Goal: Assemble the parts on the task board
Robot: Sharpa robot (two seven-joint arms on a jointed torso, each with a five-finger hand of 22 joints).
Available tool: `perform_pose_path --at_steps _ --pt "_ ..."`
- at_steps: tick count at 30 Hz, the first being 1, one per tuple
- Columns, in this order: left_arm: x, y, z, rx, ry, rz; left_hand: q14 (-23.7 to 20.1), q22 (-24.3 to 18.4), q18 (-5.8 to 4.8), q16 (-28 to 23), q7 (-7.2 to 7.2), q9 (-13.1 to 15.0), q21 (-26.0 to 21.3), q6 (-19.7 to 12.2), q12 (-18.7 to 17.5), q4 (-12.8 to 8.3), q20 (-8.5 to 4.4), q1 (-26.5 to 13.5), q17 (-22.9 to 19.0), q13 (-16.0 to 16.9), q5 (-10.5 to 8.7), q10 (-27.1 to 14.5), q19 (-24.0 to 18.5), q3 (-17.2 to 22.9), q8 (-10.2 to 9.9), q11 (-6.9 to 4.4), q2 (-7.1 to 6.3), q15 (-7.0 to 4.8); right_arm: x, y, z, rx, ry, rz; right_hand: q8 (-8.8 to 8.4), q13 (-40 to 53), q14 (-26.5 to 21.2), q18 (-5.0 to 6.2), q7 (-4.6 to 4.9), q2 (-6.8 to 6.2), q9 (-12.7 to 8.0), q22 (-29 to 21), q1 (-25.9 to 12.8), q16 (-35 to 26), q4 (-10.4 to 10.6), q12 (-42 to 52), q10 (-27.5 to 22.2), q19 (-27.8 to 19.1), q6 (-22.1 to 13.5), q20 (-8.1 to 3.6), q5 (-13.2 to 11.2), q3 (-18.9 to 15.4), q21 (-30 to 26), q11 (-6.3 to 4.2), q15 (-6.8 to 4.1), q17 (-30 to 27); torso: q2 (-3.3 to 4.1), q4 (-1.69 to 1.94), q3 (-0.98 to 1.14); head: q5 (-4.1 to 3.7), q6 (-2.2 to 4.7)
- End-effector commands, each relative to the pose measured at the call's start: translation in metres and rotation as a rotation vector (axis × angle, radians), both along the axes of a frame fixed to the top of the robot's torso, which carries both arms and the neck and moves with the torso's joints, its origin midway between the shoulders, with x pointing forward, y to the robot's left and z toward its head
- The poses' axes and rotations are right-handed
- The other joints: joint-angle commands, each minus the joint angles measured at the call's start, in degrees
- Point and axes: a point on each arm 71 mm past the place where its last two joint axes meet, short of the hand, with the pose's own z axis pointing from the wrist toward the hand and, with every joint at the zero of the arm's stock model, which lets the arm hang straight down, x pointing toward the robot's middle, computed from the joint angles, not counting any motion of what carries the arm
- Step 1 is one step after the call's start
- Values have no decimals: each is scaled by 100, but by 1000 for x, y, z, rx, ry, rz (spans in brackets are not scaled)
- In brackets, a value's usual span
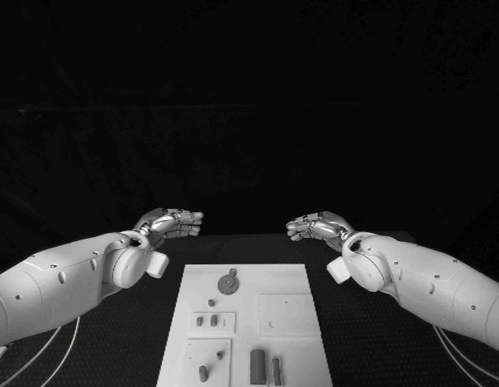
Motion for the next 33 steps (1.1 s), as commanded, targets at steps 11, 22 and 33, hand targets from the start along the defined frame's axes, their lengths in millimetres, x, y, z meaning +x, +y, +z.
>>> perform_pose_path --at_steps 11,22,33 --pt "4 -6 -2 -57 -32 -5 -368 -142 -86 -207 -225 119 1 -62 11 23 140 -263 -44 -55 -30 -275 -411 -124 81 -132 106 26 3 -29 0 83 -32 -81 11 -717 117 -84 126 -87 -102 4 -166 -458 29 -481 219 -50 -187 43 -4 -169 -199 84 -18 -362 -218 76 -46 73 2" --pt "-11 -18 -11 -52 -35 53 -3591 -4395 -86 -2321 -932 -2203 -380 -4034 -381 1600 -655 -5538 -1806 -452 -315 -4974 -3475 -1981 -1544 -878 333 -1092 -9 -17 1 102 -48 -113 -916 -2270 -3574 -528 -939 47 -3414 -6552 -5278 -3067 1627 -1300 -4968 -2210 -4572 -1131 -288 -3223 -1461 -872 -1157 -2518 -428 -35 -3 2 -258" --pt "-67 -60 -17 -112 -91 184 -3591 -4395 -86 -2321 -932 -2203 -380 -4034 -381 1600 -655 -5538 -1806 -452 -315 -4974 -3475 -1981 -1544 -878 333 -1092 -60 12 8 240 -89 -263 -916 -2270 -3574 -528 -939 47 -3414 -6552 -5278 -3067 1627 -1300 -4968 -2210 -4572 -1131 -288 -3223 -1461 -872 -1157 -2518 -467 -49 5 -12 -298"
